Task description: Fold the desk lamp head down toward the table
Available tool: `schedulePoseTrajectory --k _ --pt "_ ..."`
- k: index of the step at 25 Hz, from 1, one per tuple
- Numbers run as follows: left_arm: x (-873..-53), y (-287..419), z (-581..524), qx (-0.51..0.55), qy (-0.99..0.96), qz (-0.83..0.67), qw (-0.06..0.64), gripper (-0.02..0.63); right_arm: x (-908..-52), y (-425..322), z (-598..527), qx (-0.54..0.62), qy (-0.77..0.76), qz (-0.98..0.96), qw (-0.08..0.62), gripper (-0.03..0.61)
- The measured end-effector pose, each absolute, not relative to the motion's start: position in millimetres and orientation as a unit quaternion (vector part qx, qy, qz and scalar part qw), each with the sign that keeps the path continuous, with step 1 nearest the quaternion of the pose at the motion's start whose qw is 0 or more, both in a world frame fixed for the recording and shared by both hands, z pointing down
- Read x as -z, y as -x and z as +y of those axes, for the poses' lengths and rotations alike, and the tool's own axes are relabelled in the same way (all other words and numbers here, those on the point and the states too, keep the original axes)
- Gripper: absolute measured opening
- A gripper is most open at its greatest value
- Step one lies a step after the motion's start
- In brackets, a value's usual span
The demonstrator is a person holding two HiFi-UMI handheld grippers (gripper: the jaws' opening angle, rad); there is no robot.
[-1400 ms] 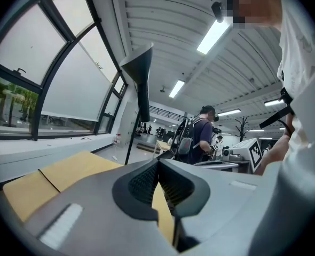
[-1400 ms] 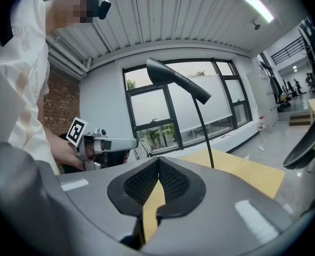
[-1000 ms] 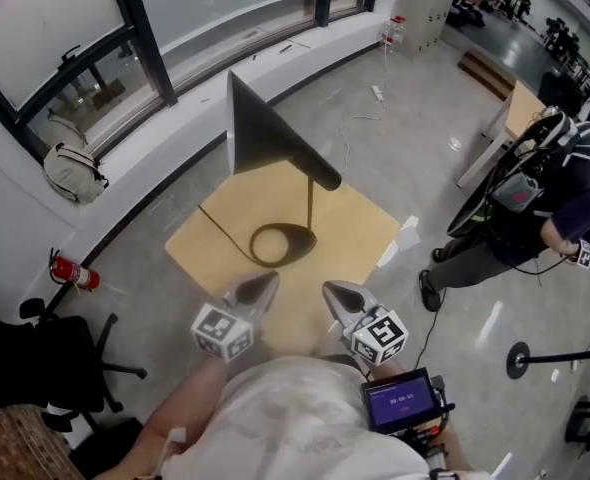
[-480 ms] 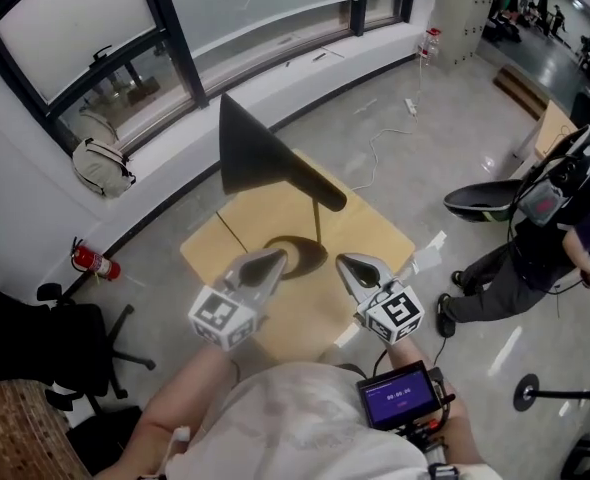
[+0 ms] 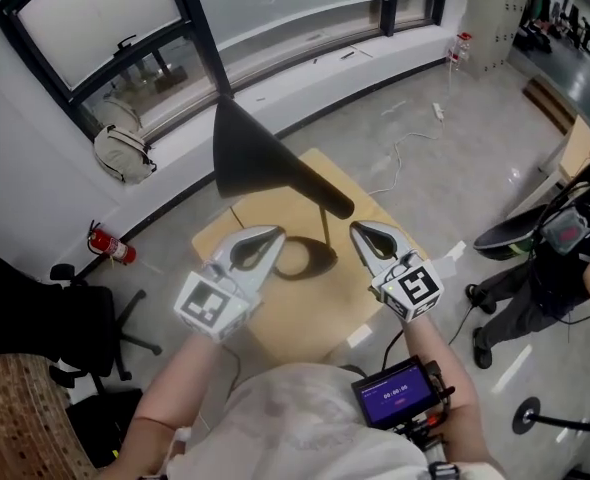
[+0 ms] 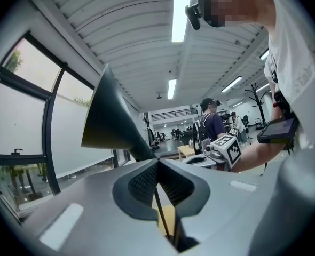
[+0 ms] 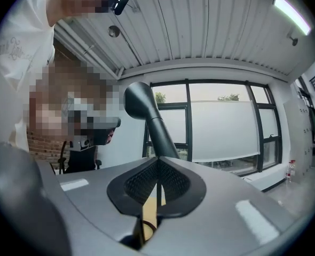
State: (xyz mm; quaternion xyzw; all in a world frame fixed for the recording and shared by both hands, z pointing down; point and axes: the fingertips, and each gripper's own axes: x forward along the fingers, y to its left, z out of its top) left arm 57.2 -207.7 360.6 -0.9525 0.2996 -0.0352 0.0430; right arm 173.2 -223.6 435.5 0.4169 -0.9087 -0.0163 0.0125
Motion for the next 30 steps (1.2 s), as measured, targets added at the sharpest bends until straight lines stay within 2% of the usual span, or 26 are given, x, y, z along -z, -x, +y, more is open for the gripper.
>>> schedulePoseTrajectory --k 10,18,24,30 --pt "-290.6 -40.6 -187.4 0.029 0.948 0.31 0.062 0.002 -416.5 -177.2 -249.7 0.036 -0.391 -0.919 0.025 0.089" --pt "-231.3 -29.6 -184.9 0.064 0.928 0.335 0.15 0.005 -417.0 -167.1 -263.8 0.06 -0.366 -0.927 0.047 0.18" --pt "-199.1 -19.6 -193.7 0.081 0.909 0.358 0.197 0.046 -431.7 -153.3 -268.3 0.049 -0.328 -0.941 0.075 0.244" --pt "-184.3 -7.3 -225.0 0.122 0.881 0.41 0.204 0.109 -434.4 -146.3 -276.8 0.061 -0.321 -0.941 0.088 0.253"
